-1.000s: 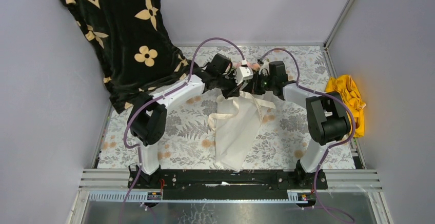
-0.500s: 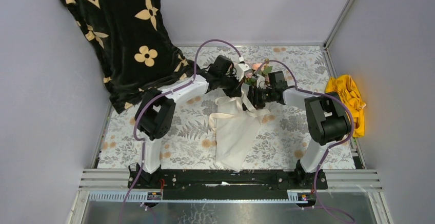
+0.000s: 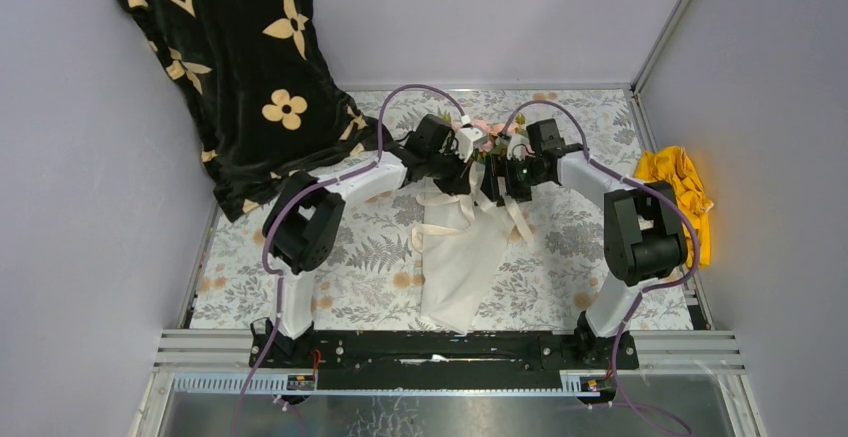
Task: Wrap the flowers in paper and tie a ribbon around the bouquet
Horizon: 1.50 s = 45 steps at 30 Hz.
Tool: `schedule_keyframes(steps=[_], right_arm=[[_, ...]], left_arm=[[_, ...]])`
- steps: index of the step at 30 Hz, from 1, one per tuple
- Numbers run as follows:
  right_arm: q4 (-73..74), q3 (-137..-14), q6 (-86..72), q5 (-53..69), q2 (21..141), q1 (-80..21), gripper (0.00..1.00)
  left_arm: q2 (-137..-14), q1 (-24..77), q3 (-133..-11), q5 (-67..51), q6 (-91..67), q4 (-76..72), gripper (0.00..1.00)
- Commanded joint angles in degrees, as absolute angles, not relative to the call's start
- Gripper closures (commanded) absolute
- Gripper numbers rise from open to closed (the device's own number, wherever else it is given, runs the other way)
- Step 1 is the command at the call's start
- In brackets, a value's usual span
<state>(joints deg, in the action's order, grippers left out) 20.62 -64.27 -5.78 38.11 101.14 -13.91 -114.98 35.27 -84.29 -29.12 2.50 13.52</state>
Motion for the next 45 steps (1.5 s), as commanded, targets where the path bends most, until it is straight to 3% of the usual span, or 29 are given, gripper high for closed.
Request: schedule_keyframes(steps=[1,6,8,14,18,23,26,33,45], right_arm=[[26.22,-70.12,-4.61,28.01,97.26,-12.92,0.16],[27.92,-71.38,-5.79,19.45,93.12,-12.57,0.15],[27.06,-70.03,-6.12,18.63,89.93,-12.57,0.19],[7.74,-50.25,-9.99,24.38,70.99,-12.57,0.26],[-3.52,-41.63,-12.60,28.65,65.71,-12.78,0.40],[-13.70,-38.66,-15.48,32.12,67.41,-16.54,0.55],[-20.99,-35.36,-15.97,28.32,66.94,-22.88,0.60],[-36.25,-27.13,-21.33,20.83,71.66,-26.85,0.74],[-37.65,-26.01,-16.50,-5.43,76.59,-28.92,0.77]], left_arm=[[-111.58,35.48,-83.75,-29.75,0.44,10.73,1.00],[-110.66,35.51,-84.72,-28.32,-1.49,12.97,1.00],[-110.28,35.51,-85.49,-27.84,-2.30,14.17,1.00],[-109.57,35.48,-87.37,-27.96,-4.34,16.97,1.00],[-109.11,35.50,-88.07,-28.74,-4.57,18.49,1.00],[-109.14,35.51,-88.59,-27.07,-4.52,18.56,1.00],[-109.48,35.50,-88.61,-26.44,-4.73,18.12,1.00],[-110.20,35.55,-90.49,-27.33,-5.04,18.56,1.00],[-112.54,35.51,-91.82,-27.03,-5.44,18.47,1.00]])
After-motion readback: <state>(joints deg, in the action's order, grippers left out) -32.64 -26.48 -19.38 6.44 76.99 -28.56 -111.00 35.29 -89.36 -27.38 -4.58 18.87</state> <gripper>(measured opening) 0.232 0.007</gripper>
